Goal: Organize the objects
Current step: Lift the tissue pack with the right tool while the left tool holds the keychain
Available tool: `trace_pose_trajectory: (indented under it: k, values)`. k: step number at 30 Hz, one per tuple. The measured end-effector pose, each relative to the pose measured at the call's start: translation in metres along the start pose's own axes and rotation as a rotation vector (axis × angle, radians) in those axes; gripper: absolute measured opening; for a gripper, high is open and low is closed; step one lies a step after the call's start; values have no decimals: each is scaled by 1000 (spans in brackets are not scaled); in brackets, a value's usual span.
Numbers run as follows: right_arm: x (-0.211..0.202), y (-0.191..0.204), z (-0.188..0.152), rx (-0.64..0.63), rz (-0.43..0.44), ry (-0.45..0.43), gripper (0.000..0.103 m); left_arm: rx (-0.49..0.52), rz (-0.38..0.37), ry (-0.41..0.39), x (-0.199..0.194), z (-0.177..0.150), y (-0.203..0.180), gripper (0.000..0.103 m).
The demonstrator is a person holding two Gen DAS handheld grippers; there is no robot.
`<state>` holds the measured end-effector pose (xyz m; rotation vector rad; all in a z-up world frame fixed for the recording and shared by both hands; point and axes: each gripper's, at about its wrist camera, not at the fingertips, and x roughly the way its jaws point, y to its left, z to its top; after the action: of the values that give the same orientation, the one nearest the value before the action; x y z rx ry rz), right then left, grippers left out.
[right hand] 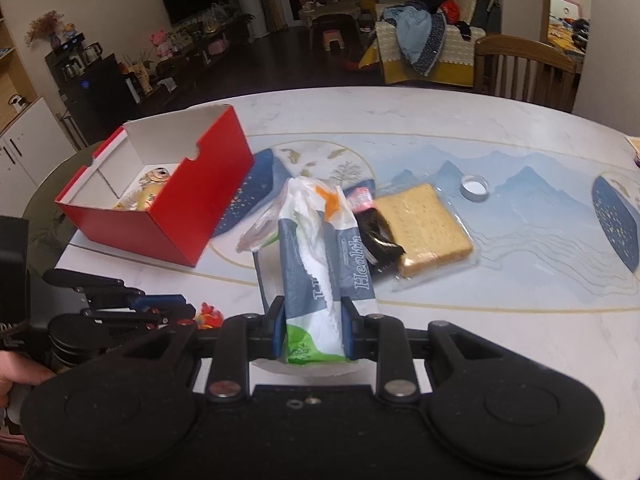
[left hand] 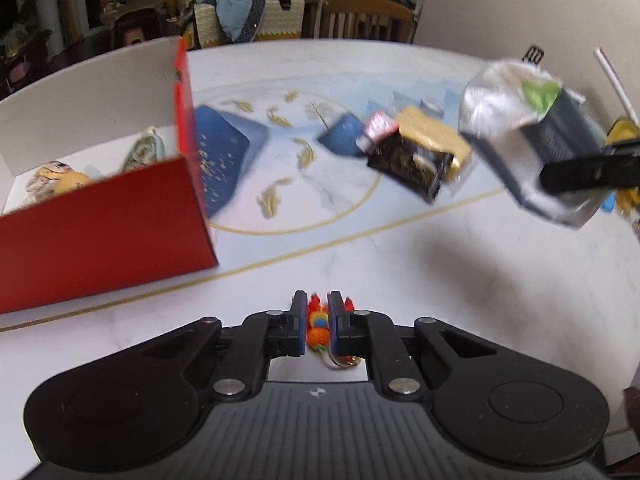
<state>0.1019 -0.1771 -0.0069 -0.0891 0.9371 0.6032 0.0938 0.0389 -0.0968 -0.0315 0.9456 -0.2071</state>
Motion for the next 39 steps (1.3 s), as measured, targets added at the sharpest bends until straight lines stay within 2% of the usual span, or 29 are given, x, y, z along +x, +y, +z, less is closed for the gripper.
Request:
trace_pose_trajectory:
  k: [5,7,8,9,11,17,25,28,32,39]
  values:
    - [3,6,5,-3,-5,-7,26,-9,-42,20,0,1,11,11]
    - [3,7,5,1,-7,-8,26,-8,-59,25,0,1,10,17]
    - [4,7,4,3,-9,-8,26,-3,-55,23,0,0,9,32]
    - [4,6,4,4,-12,-7,26,2,-50,21,0,0,7,55]
    - [4,5,3,8,-16,-5,26,5,-58,9,1,0,4,69]
    - [4,1,-3,23,-23,-2,26,33,-41,61,21,0,-9,69]
    - [5,-8,-11,45,-21,3,26,55,42,101,42,-5,-19,68]
    - [5,-10,-11,47,-18,3,26,44,57,97,42,-4,-18,63]
    - [6,-13,-12,46,-12,5,26,42,77,90,42,-1,-18,50]
    - [6,-16,-13,40,1,11,26,24,90,74,39,-3,-17,47]
